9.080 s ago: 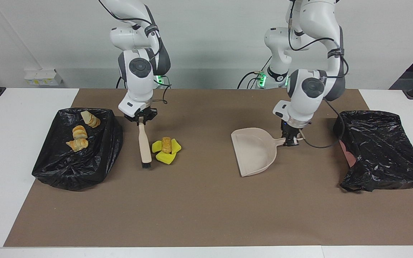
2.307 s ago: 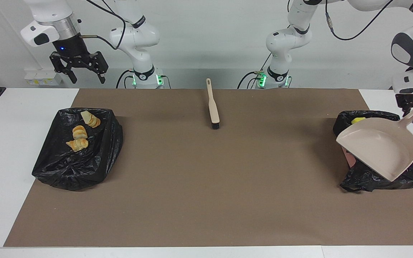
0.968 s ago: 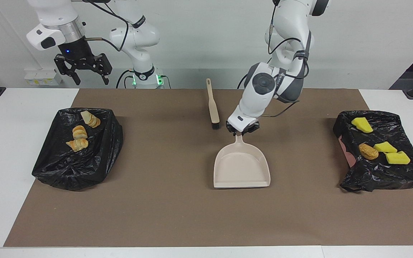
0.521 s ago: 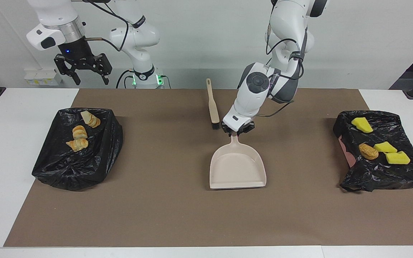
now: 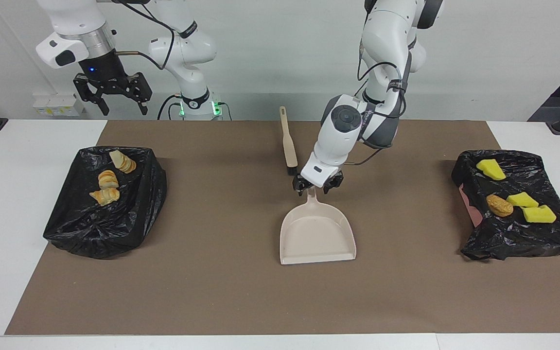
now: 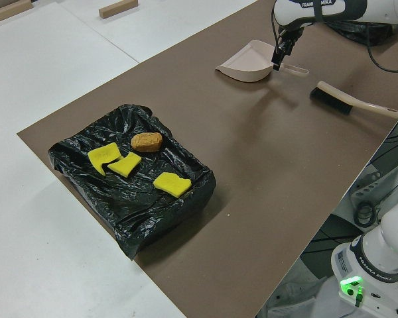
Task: Sweep and dump trash in bin
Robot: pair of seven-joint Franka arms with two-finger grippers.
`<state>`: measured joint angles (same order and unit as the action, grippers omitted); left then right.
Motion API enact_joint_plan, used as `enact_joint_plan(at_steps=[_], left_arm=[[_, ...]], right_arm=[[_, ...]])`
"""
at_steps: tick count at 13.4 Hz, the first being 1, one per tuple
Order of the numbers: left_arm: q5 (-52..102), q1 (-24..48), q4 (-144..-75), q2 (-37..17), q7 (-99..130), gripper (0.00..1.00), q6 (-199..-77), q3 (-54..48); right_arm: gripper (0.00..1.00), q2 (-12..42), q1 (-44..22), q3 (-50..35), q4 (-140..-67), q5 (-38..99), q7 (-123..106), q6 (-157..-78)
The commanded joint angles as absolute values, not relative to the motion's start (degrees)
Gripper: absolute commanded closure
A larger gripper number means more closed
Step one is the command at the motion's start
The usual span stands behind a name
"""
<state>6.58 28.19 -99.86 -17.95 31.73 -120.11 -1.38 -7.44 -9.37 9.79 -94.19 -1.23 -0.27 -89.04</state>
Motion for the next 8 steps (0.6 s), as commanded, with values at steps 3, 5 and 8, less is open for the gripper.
enact_joint_plan(at_steps=[3,5,8], left_arm=[[5.98,17.77,-99.4,-13.81,17.87,0.0,-115.23,-1.49],[5.98,13.3,-99.4,-11.79,11.11,0.0,-113.48,-1.49],[5.72,7.75,-99.49,-8.71,4.14,0.0,-110.49,-1.41]], right_arm=[[0.0,-8.0,-8.79,9.58,-94.66,-1.23,-1.85,-89.12],[0.0,-8.0,-8.79,9.58,-94.66,-1.23,-1.76,-89.12],[0.0,-8.0,-8.79,9.58,-94.66,-1.23,-1.76,-89.12]])
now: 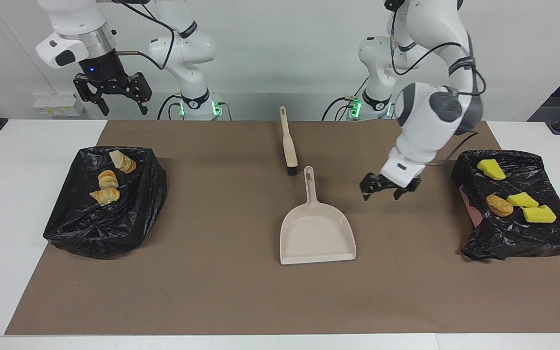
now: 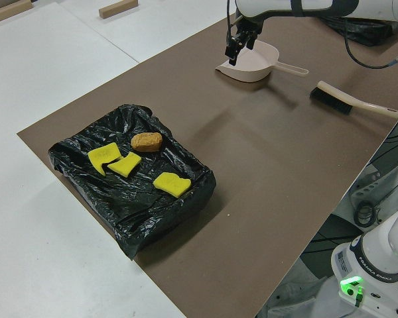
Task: Sweep and dump trash in bin
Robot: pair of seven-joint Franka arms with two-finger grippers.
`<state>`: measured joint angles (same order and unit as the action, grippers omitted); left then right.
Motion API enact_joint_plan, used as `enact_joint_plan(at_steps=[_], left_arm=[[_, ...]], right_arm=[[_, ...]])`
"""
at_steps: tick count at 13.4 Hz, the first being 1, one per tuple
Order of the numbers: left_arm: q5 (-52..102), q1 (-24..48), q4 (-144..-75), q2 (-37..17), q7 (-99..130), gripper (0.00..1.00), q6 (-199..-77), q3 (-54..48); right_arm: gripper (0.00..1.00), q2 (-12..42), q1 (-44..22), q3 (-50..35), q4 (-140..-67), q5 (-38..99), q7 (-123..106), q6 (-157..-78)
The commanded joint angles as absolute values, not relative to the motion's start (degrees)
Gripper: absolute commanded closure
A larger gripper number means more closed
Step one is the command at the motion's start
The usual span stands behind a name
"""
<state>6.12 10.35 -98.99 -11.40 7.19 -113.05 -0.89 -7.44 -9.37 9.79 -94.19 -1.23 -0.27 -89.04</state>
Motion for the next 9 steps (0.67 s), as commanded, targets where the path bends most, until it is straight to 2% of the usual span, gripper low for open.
enact_joint_plan(at_steps=[1,5,9], left_arm=[[5.36,6.26,-99.41,-7.66,3.0,0.0,-109.87,-1.41],[1.33,2.99,-97.21,-2.91,-3.6,0.0,-102.41,-0.88],[0.01,3.08,-88.17,-3.17,-3.69,0.0,-90.03,0.35]], right_arm=[[0.0,-8.0,-8.79,9.58,-94.66,-1.23,-1.76,-89.12],[0.0,-8.0,-8.79,9.58,-94.66,-1.23,-1.76,-89.12],[0.0,-8.0,-8.79,9.58,-94.66,-1.23,-1.76,-89.12]])
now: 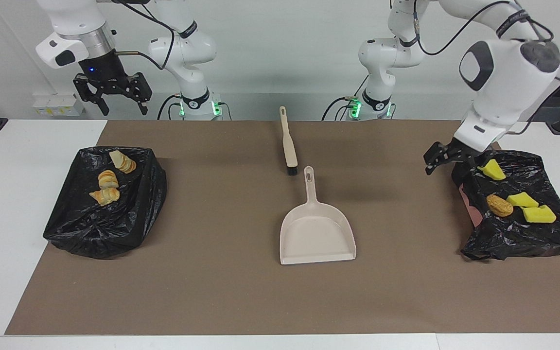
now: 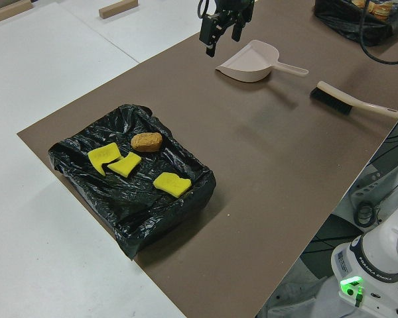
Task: Sweep and dump trash in bin
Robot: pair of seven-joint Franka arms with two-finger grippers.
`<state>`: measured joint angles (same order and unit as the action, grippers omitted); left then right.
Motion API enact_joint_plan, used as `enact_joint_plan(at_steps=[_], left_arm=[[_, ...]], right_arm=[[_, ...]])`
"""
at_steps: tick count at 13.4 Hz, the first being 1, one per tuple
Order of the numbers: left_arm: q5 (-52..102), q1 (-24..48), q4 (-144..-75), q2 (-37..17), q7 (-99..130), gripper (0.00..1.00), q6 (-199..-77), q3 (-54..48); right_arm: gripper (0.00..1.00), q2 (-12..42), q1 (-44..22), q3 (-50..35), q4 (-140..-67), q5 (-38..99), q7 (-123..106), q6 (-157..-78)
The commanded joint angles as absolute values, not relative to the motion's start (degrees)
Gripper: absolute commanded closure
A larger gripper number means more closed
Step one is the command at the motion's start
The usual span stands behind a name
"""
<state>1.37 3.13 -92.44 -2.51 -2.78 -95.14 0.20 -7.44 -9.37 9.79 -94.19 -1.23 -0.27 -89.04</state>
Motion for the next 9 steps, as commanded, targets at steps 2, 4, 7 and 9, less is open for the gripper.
enact_joint_plan(at_steps=[2,4,7,9], left_arm=[[-1.05,3.16,-89.11,-1.68,-4.48,0.0,-88.16,0.27],[-1.05,3.16,-92.2,0.26,-6.24,0.0,-89.2,0.26],[-1.4,3.16,-90.53,-0.35,-6.33,0.0,-88.07,0.26],[-1.32,3.08,-89.66,-0.44,-6.94,0.0,-87.28,0.35]], right_arm=[[0.0,-8.0,-8.79,9.58,-94.66,-1.23,-1.76,-89.12],[0.0,-8.0,-8.79,9.58,-94.66,-1.23,-1.76,-89.12],[0.0,-8.0,-8.79,9.58,-94.66,-1.23,-1.76,-89.12],[0.0,-8.0,-8.79,9.58,-94.66,-1.23,-1.84,-89.12]])
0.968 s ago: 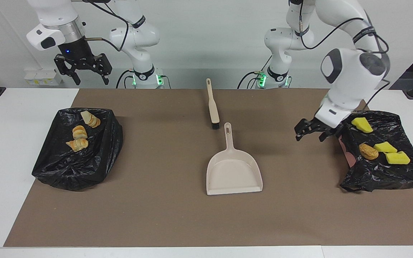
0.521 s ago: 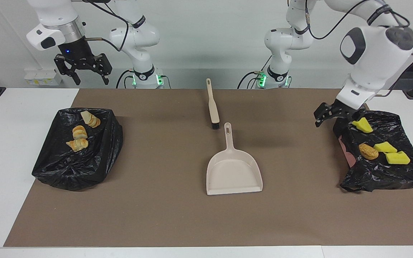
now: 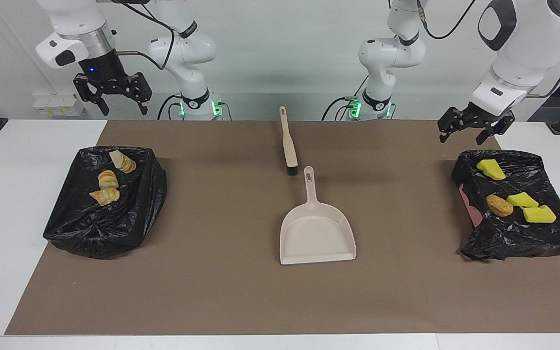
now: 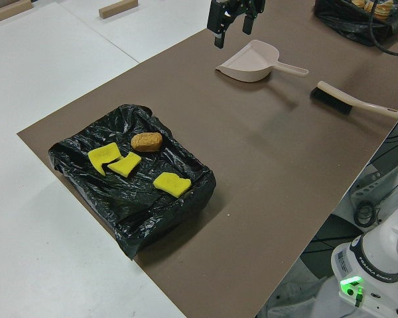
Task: Sweep and dump trash in bin
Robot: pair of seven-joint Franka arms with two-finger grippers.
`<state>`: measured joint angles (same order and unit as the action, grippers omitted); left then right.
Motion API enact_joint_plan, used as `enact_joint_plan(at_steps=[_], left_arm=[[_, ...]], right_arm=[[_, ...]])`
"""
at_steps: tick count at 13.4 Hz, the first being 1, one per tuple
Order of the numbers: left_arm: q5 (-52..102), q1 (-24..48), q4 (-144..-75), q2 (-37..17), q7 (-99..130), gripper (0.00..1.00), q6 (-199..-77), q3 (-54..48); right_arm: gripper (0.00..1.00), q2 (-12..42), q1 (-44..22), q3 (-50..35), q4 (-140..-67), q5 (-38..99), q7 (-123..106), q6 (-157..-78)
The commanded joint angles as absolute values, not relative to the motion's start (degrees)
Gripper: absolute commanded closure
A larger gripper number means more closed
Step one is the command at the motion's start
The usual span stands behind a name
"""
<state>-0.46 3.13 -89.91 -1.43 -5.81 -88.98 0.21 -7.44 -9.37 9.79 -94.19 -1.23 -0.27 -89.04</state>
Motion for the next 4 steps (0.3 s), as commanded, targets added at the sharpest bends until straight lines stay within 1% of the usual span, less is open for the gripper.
enact_joint_plan(at_steps=[1,4], left_arm=[[-1.23,3.08,-88.69,-1.22,-6.94,0.0,-86.58,0.35],[-1.14,3.08,-88.07,-1.41,-8.08,0.0,-86.92,0.44]], right_arm=[[0.0,-8.0,-8.79,9.58,-94.66,-1.23,-1.85,-89.12],[0.0,-8.0,-8.79,9.58,-94.66,-1.23,-1.76,-89.12]])
